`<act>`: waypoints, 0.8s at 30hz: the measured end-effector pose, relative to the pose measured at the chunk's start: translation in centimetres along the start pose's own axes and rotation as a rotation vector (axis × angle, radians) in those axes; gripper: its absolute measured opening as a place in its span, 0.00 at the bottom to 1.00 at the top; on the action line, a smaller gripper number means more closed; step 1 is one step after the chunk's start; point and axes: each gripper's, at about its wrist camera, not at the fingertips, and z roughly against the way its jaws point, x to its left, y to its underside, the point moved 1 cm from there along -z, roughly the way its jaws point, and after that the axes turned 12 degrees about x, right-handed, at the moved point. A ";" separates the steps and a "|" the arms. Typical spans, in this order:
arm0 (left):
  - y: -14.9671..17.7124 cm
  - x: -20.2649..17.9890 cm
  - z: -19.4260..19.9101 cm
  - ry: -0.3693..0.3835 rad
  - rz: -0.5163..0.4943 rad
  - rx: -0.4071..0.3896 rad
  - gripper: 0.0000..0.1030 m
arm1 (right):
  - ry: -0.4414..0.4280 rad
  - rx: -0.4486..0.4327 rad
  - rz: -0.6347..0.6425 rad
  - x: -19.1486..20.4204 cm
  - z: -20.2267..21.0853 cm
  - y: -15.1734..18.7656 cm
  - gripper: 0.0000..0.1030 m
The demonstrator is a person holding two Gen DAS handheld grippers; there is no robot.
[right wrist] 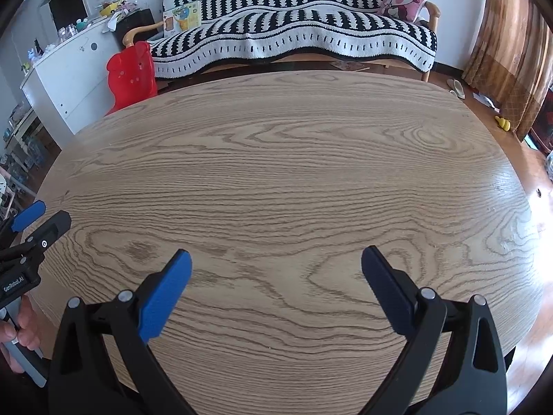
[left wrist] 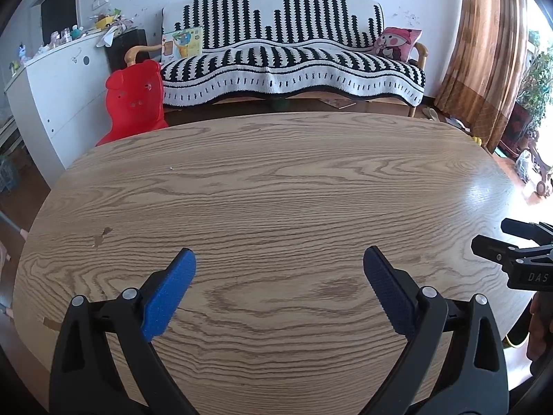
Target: Collect trash
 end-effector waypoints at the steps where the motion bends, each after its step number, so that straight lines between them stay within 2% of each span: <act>1: 0.0 0.1 0.0 -0.001 0.001 0.000 0.92 | -0.001 0.001 0.001 0.0 0.0 0.0 0.92; 24: 0.2 0.6 -0.1 -0.005 0.008 0.003 0.92 | -0.004 0.000 -0.007 -0.3 0.0 -0.1 0.92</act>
